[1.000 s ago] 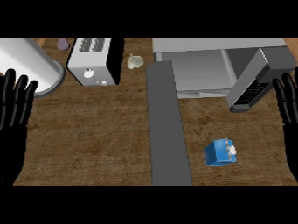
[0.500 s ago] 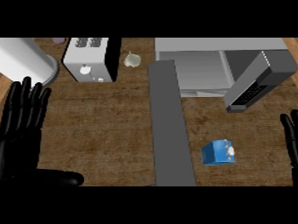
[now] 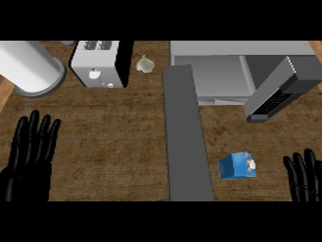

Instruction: Pick up the milk, place it into the microwave and close the microwave

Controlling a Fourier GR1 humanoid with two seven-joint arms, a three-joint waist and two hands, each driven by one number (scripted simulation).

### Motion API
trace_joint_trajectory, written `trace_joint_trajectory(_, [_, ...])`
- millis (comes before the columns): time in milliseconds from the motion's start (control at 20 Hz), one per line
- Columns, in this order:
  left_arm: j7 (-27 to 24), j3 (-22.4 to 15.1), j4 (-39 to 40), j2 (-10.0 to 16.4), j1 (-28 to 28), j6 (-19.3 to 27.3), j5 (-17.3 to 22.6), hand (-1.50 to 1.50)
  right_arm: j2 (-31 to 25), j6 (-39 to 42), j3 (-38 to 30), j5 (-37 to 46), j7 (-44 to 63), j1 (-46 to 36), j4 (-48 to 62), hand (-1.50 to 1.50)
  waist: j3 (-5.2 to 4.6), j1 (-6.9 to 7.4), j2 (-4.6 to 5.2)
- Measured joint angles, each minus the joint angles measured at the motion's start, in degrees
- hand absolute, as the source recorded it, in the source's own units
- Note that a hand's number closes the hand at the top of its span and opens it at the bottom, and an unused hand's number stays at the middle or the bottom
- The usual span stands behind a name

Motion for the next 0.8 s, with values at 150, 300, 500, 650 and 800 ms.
trace_joint_trajectory(150, [-2.11,-1.58,-1.25,-0.13,4.22,-0.81,-0.05,-1.50,-0.11,-1.21,0.85,-0.10,-2.92,1.85,2.39,-1.50,0.00,0.16,0.02])
trace_joint_trajectory(300, [-5.00,-3.35,-1.55,0.06,8.00,-1.52,-0.17,-1.50,-0.61,-2.52,0.94,-1.31,-5.81,3.29,4.99,-1.50,0.02,0.26,0.05])
trace_joint_trajectory(500, [-7.52,-3.58,-1.10,0.37,10.85,-3.26,0.43,-1.50,-0.64,-2.91,-1.47,-4.89,-10.61,2.59,11.16,-1.50,0.02,0.36,0.09])
trace_joint_trajectory(650, [-8.98,-4.50,-0.80,0.28,12.20,-3.24,-0.12,-1.50,-0.21,-4.50,-1.88,-5.96,-12.86,0.46,15.79,-1.50,0.02,0.44,0.13])
trace_joint_trajectory(800, [-10.22,-4.50,-1.73,0.61,14.31,-4.18,0.53,-1.50,-0.02,-5.44,-4.84,-8.13,-16.33,-1.60,21.63,-1.50,0.02,0.53,0.14])
